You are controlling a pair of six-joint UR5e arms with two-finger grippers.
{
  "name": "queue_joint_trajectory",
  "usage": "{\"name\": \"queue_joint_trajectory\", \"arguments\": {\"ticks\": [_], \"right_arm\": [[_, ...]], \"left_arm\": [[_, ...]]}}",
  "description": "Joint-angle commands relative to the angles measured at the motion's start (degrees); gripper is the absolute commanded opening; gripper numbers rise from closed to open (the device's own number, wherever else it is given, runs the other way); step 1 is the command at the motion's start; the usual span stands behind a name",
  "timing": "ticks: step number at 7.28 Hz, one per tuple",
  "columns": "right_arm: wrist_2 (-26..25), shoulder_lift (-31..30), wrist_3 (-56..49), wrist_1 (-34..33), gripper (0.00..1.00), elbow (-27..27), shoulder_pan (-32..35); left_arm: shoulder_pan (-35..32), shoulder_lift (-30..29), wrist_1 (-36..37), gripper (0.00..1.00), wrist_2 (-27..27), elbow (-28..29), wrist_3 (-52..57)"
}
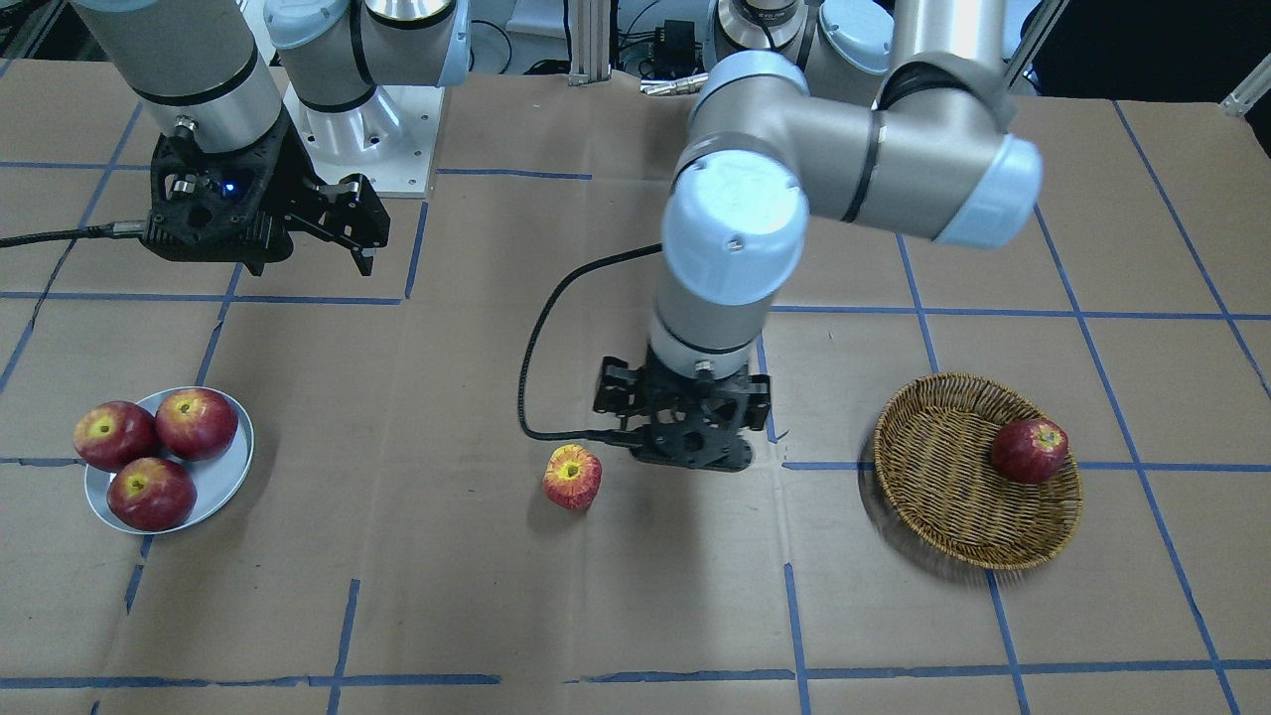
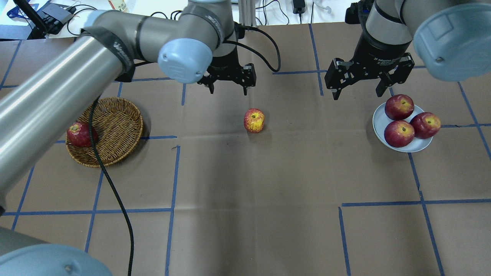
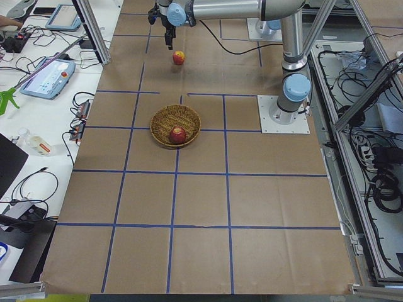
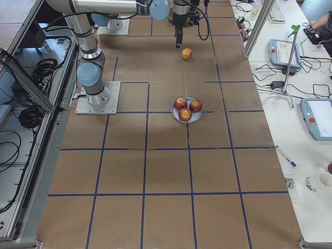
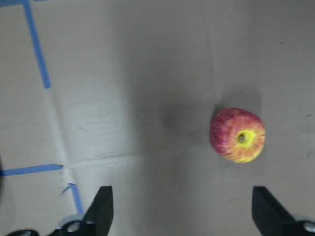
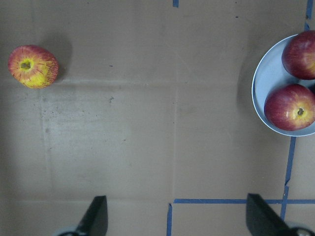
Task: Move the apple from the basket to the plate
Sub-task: 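Raise the left gripper away while the right gripper moves over the apple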
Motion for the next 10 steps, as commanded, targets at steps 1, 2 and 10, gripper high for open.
{"name": "queue_joint_trajectory", "arguments": {"ticks": [1,2,10], "right_arm": [[0.2,1.1,0.8,-0.3,1.00,-0.3,0.7],[0.1,3.4,5.0,-1.2,1.00,-1.9,2.1],[-0.4,31.2,22.7,-16.2,1.00,-14.1,18.9]], "left_arm": [[8.0,4.6,-5.5,0.99,0.1,-0.1,7.0],[10.0,5.0,-5.6,0.99,0.4,-0.1,8.6],[12.0,5.8,-6.8,0.99,2.1,0.0,10.8]]}}
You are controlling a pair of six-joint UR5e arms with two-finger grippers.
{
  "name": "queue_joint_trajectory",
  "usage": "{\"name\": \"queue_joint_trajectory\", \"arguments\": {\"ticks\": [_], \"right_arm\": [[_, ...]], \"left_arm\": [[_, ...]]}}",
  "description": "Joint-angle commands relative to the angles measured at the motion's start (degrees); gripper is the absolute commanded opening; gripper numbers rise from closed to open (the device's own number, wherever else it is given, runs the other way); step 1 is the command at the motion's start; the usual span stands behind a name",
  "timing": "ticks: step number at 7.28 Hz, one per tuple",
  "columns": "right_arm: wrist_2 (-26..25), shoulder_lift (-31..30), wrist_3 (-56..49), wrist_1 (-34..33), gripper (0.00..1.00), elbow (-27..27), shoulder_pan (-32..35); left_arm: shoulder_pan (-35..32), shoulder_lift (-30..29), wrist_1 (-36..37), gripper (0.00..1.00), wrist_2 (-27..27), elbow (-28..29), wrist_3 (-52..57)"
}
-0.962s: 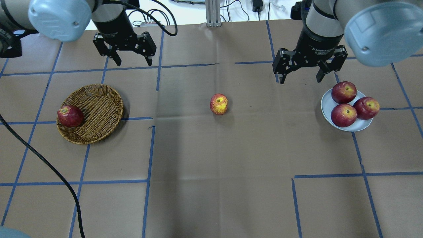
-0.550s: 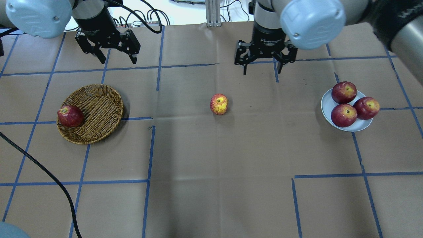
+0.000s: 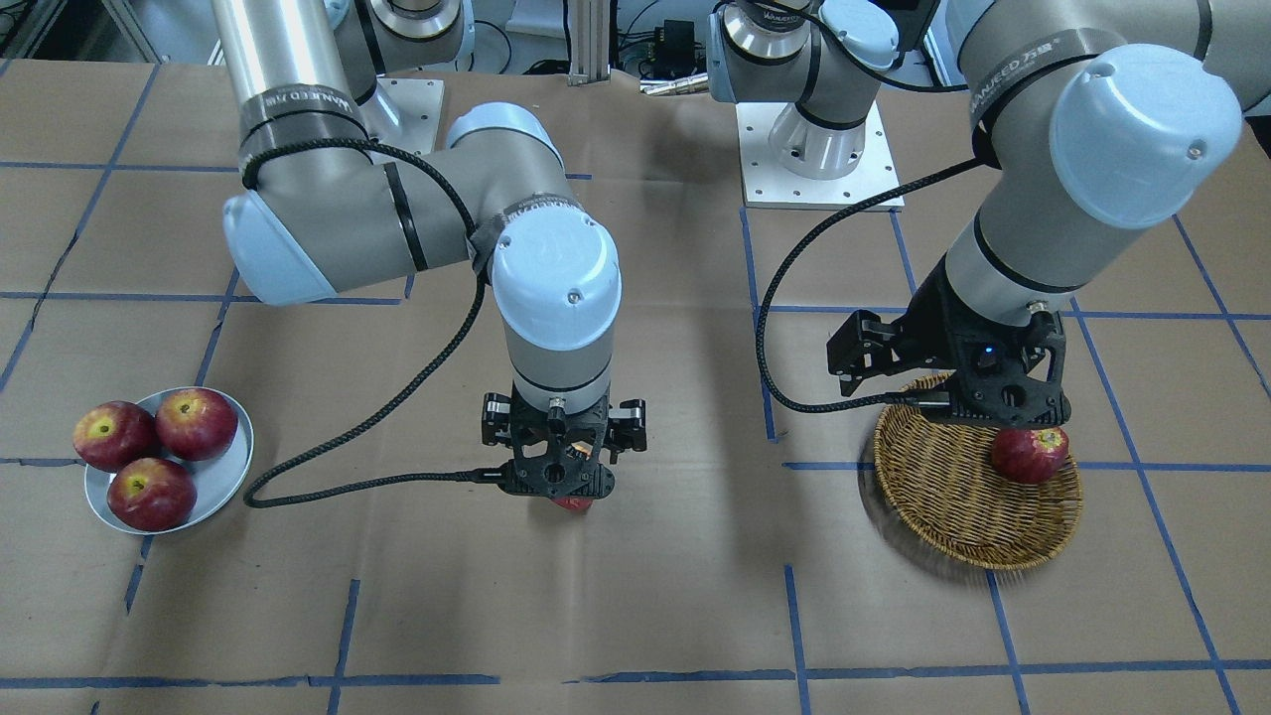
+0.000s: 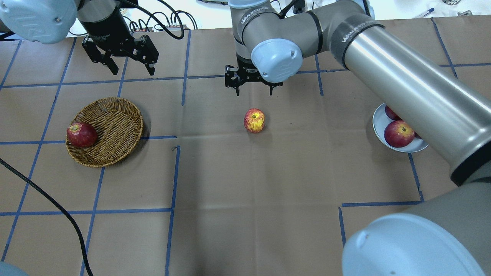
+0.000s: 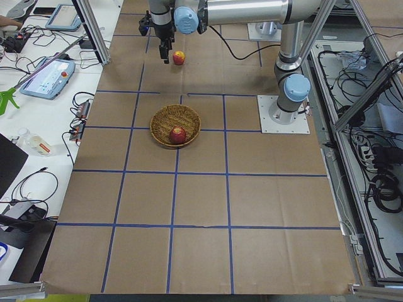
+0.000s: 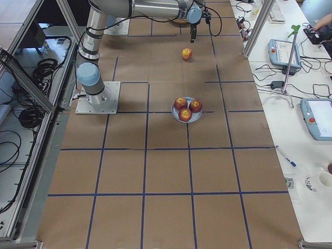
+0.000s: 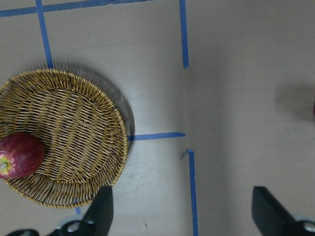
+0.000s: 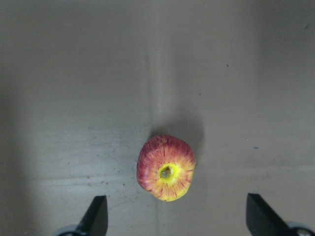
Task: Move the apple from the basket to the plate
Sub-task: 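Lower the right gripper and grasp the yellow-red apple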
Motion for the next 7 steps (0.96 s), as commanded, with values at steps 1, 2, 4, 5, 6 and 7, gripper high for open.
{"name": "queue_joint_trajectory", "arguments": {"ticks": [1,2,4,5,6,7], "right_arm": [[-0.2,1.6,0.2,-5.4,1.00,4.2,-0.2],[-0.1,1.7,0.0,-10.9,1.00,7.1,-0.3],[0.4,3.0,0.0,-13.0,1.00,9.7,-0.2],[0.5,4.4,0.0,-13.1,1.00,9.8,0.0],[0.6,5.1,0.0,-13.1,1.00,9.9,0.4],[0.7,5.2,0.0,-13.1,1.00,9.9,0.4]], "left_arm": [[0.0,0.1,0.0,0.99,0.0,0.0,0.0],[0.0,0.1,-0.1,0.99,0.0,0.0,0.0],[0.0,0.1,-0.1,0.99,0.0,0.0,0.0],[-0.1,0.1,-0.1,0.99,0.0,0.0,0.0],[-0.1,0.1,-0.1,0.99,0.0,0.0,0.0],[-0.1,0.0,-0.1,0.99,0.0,0.0,0.0]]}}
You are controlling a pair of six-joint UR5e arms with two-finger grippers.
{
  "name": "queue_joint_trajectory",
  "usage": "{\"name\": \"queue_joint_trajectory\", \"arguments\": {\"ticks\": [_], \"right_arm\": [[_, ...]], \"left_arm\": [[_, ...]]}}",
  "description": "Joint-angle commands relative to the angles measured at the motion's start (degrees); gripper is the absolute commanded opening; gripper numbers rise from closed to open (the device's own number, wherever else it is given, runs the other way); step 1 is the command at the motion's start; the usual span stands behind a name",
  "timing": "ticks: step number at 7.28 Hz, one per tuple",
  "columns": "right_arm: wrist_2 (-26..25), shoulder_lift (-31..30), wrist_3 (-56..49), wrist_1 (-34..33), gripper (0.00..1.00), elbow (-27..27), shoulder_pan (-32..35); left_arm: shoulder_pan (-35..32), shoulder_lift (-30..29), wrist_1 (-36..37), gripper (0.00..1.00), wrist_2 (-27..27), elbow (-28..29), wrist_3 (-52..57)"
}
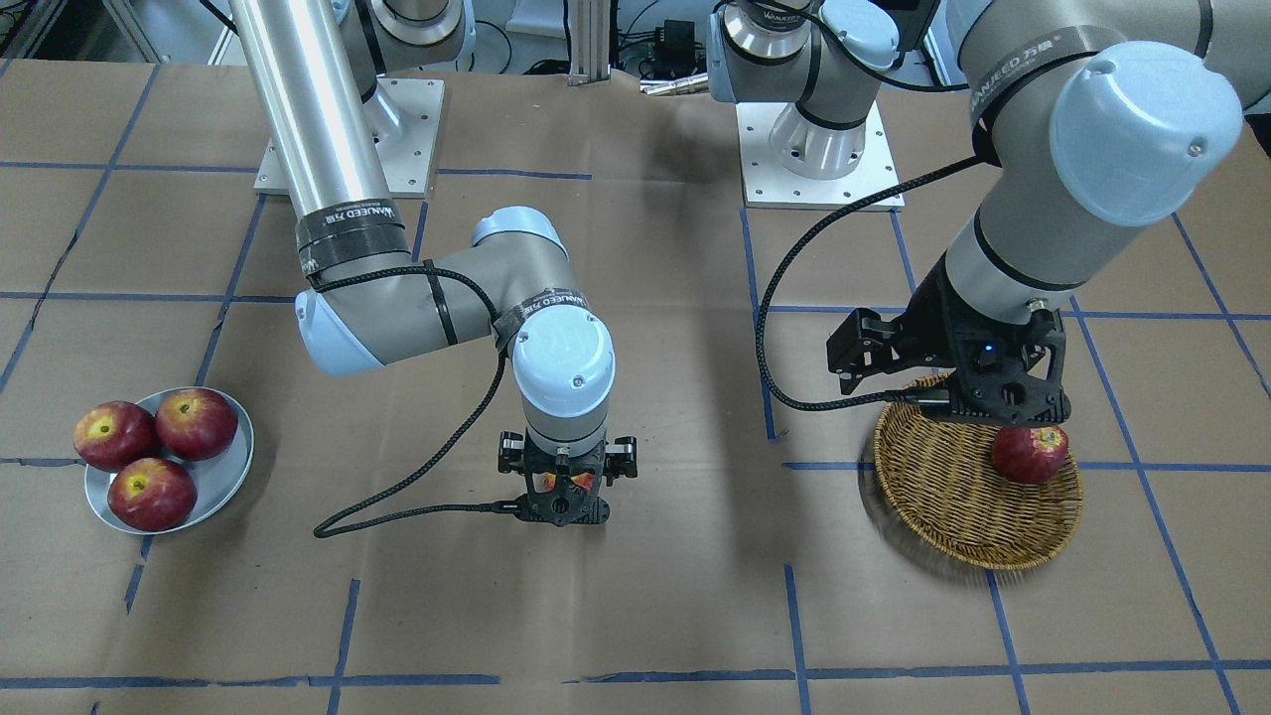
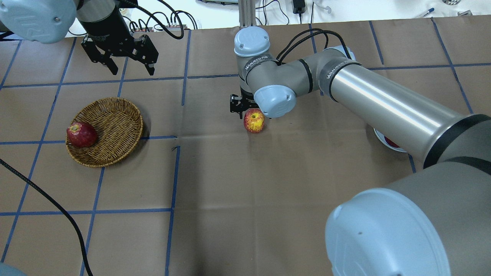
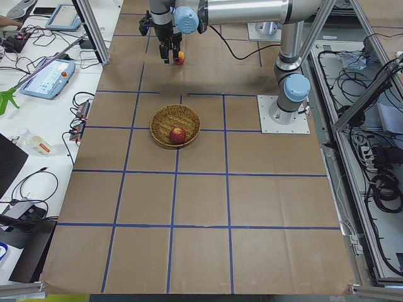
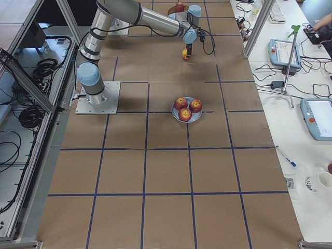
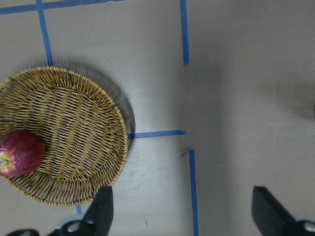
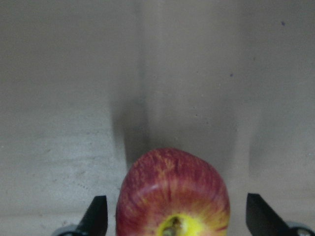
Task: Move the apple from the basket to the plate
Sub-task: 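Lower the right gripper and grasp the yellow-red apple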
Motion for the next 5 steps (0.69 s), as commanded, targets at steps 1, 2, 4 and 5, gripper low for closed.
{"name": "queue_joint_trajectory", "arguments": {"ticks": [1,2,4,5], "right_arm": [[-0.1,0.5,0.0,-0.1,0.79,0.0,0.1],[-0.1,0.5,-0.2,-0.1,0.55,-0.2,0.0],[0.0,-0.6,-0.1,-0.1,0.45,-1.3,-0.4],[-0.4,-2.7,-0.2,0.9,0.45,-3.5,-1.0]], "left_arm": [[0.0,-0.2,0.0,0.99,0.0,0.0,0.0],[0.0,-0.3,0.0,0.99,0.0,0.0,-0.1],[0.0,-0.3,0.1,0.99,0.0,0.0,0.0],[0.0,-0.4,0.1,0.99,-0.1,0.0,0.0]]}}
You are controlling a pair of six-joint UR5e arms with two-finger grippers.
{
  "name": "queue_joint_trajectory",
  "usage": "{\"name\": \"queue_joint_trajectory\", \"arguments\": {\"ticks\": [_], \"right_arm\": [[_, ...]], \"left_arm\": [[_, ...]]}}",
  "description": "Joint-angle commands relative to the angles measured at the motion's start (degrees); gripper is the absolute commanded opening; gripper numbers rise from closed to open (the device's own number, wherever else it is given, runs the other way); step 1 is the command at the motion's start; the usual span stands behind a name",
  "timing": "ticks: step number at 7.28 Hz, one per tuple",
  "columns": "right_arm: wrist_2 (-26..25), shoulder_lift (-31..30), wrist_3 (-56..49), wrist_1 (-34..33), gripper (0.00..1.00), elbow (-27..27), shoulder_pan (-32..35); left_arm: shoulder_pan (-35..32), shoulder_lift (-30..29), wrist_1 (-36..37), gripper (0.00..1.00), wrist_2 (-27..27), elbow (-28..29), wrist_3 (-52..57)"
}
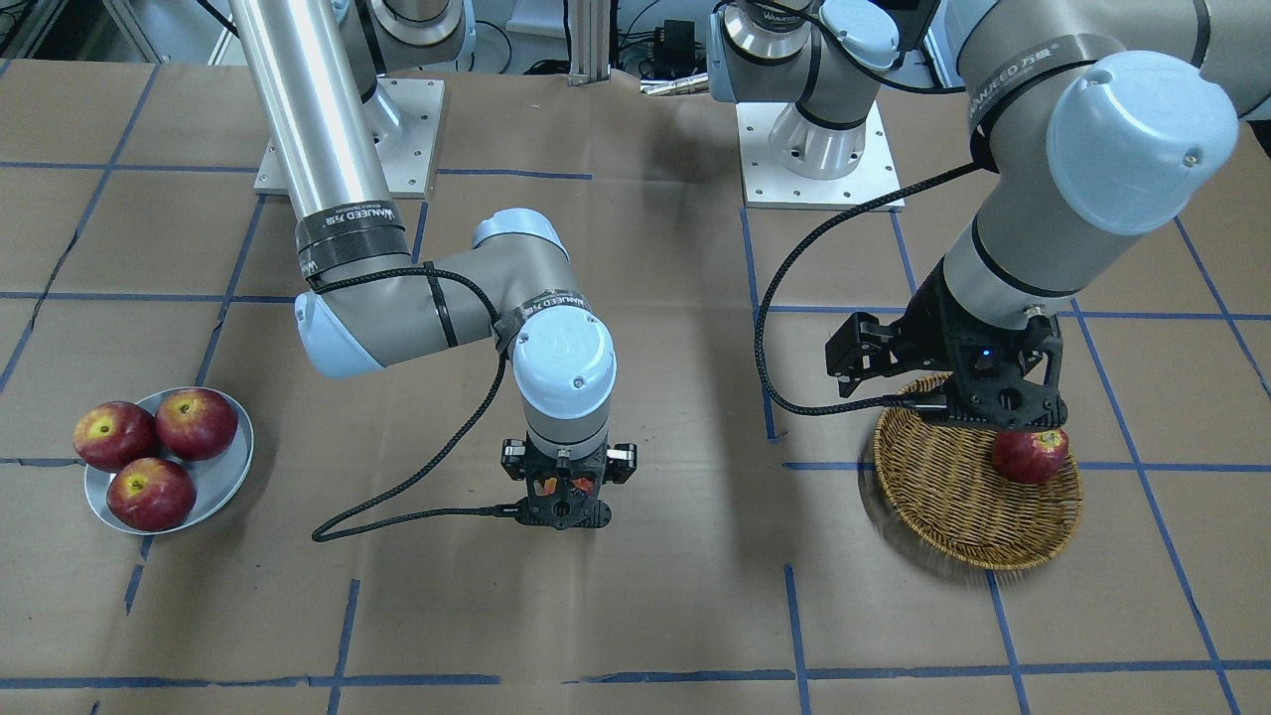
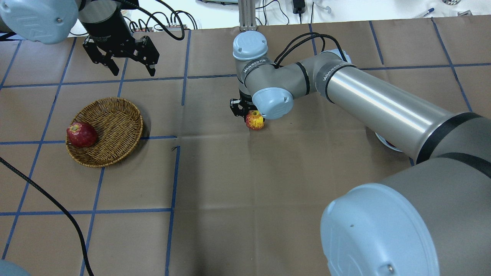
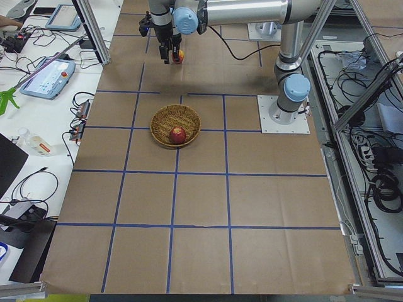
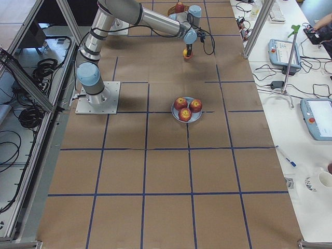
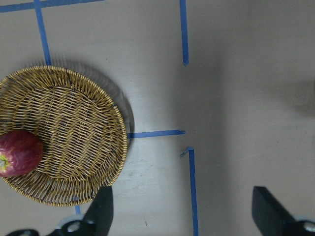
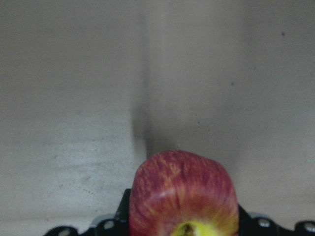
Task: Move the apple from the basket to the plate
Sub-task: 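Carry the apple with the right gripper onto the white plate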
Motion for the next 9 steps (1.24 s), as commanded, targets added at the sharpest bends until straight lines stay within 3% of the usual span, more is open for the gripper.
{"name": "queue_joint_trajectory", "arguments": {"ticks": [1,4,7,9], "right_arm": [[-0.6,-5.3,-1.7,5.3,0.45,-3.1,-1.7],[-0.6,-16.0,-22.2,17.3,0.45,-2.0,-16.0],[-0.8,-19.8,-51.7,17.4,0.44,3.9,-35.5],[-0.3,-19.8,-61.6,16.9,0.42,7.8,-42.8]], "left_arm": [[0.0,-0.1,0.0,0.99,-0.1,0.0,0.0],[0.0,-0.2,0.0,0.99,-0.1,0.0,-0.1],[0.0,-0.4,0.0,0.99,-0.1,0.0,-0.1],[0.0,-1.0,-0.1,0.99,-0.1,0.0,-0.1]]}}
